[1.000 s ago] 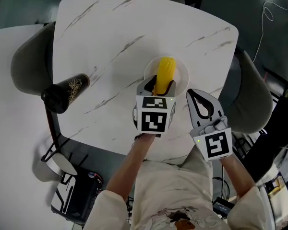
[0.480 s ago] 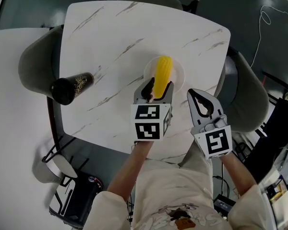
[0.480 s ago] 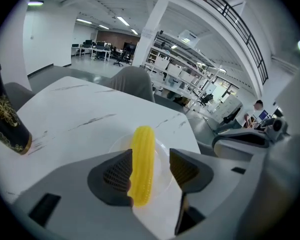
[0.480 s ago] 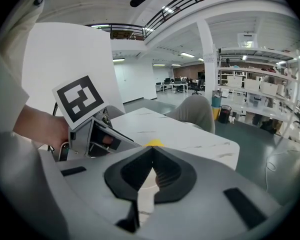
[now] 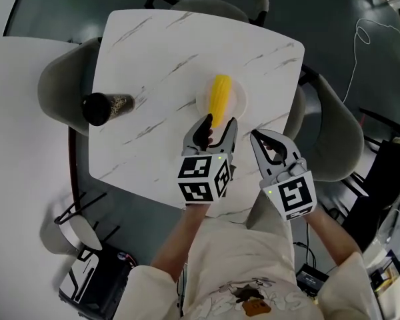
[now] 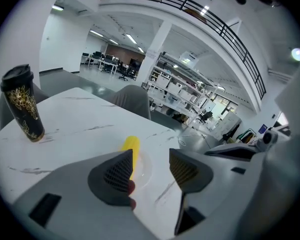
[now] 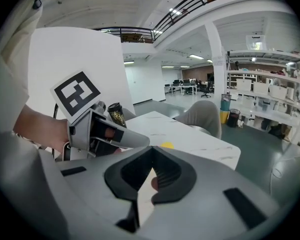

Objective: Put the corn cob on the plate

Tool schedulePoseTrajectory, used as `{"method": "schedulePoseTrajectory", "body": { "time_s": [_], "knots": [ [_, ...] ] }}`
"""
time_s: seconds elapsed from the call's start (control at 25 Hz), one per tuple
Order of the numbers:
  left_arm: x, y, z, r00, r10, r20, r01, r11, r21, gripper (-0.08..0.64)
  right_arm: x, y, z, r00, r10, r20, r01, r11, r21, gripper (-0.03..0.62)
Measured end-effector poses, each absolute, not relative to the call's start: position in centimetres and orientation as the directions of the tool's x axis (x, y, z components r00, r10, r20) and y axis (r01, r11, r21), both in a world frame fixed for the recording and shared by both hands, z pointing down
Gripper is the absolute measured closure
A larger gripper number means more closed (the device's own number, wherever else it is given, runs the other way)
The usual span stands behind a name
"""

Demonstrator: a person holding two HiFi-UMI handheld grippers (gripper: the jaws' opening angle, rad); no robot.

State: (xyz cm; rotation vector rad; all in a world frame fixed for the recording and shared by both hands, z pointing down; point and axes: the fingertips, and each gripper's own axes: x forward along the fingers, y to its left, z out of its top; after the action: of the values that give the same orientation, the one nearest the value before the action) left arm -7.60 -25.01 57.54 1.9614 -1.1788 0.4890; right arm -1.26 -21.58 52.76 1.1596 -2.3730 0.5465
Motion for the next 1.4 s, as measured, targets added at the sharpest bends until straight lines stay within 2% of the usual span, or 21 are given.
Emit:
{"method": "schedulePoseTrajectory", "body": {
  "time_s": [0.36, 0.92, 1.04, 1.24, 1.4],
  "knots": [
    [-7.8, -21.7, 52.6, 0.48, -0.607, 0.634, -0.872, -0.251, 0.42, 0.325, 1.4, -20.2, 50.4, -0.508, -0.697, 0.506, -0.854, 0.486, -0.187, 0.589],
    [-9.9, -15.0, 46.6, 0.428, -0.671, 0.606, -0.883, -0.17, 0.437, 0.327, 1.5, -17.3, 44.4, -0.573, -0.704, 0.419, -0.814, 0.549, -0.19, 0.589],
    [-10.6, -14.0, 45.3, 0.407, -0.698, 0.589, -0.888, -0.152, 0.434, 0.371, 1.4, -16.0, 43.6, -0.592, -0.692, 0.413, -0.8, 0.564, -0.203, 0.589],
    [-10.0, -11.7, 41.9, 0.401, -0.727, 0.557, -0.897, -0.19, 0.399, 0.373, 1.7, -14.4, 41.6, -0.611, -0.686, 0.395, -0.789, 0.57, -0.23, 0.589],
    [-9.8, -9.5, 39.9, 0.354, -0.764, 0.54, -0.923, -0.192, 0.333, 0.423, 1.4, -13.1, 39.8, -0.611, -0.704, 0.362, -0.788, 0.586, -0.191, 0.589]
  ]
}}
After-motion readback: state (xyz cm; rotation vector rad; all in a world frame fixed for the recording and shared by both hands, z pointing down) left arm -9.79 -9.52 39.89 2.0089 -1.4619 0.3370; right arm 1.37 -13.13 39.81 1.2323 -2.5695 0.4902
